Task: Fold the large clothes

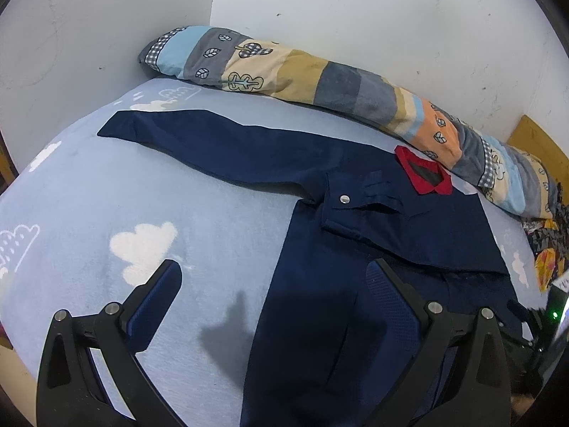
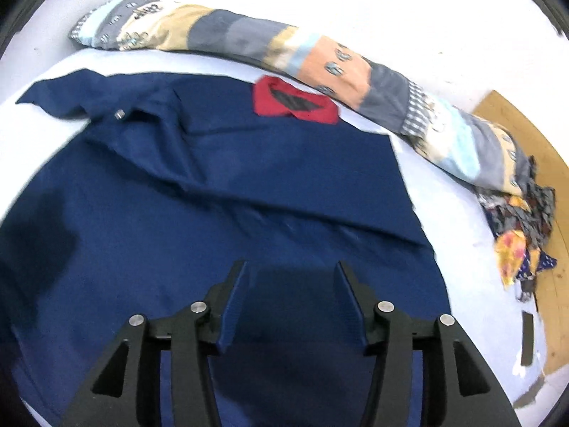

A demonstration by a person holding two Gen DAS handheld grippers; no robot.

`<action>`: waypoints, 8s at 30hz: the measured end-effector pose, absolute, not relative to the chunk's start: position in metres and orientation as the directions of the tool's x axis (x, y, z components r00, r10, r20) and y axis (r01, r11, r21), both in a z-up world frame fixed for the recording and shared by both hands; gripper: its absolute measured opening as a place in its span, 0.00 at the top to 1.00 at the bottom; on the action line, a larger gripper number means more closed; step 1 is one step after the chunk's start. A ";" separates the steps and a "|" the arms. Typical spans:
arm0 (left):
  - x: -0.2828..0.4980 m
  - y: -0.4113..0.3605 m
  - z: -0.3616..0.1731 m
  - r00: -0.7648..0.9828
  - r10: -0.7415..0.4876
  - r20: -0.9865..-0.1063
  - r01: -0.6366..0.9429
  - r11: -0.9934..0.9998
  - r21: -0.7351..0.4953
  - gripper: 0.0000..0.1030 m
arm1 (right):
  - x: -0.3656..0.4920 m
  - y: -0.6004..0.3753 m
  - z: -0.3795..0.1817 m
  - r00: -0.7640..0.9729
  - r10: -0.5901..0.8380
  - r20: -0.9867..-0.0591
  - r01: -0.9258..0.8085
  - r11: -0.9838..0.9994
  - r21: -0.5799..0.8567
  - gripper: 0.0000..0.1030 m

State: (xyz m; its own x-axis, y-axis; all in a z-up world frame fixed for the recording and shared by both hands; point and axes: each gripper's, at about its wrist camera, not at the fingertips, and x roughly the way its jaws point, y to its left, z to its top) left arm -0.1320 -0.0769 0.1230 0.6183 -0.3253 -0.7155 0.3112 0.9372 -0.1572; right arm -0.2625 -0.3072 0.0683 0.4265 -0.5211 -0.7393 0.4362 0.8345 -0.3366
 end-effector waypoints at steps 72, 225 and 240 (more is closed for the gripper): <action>0.220 0.120 0.008 0.754 -0.434 -0.493 -0.121 0.646 -0.754 0.98 | -0.261 -0.308 0.072 0.634 -0.173 -0.754 0.264 0.965 0.001 0.47; -0.277 -0.042 0.049 0.425 -0.397 -0.814 0.564 0.819 -0.106 0.20 | -0.514 -0.297 0.044 0.465 -0.584 -0.666 0.632 0.745 -0.212 0.59; -0.308 -0.055 0.045 0.312 -0.486 -0.817 0.687 0.709 -0.160 0.17 | -0.524 -0.295 0.043 0.442 -0.595 -0.671 0.650 0.728 -0.218 0.37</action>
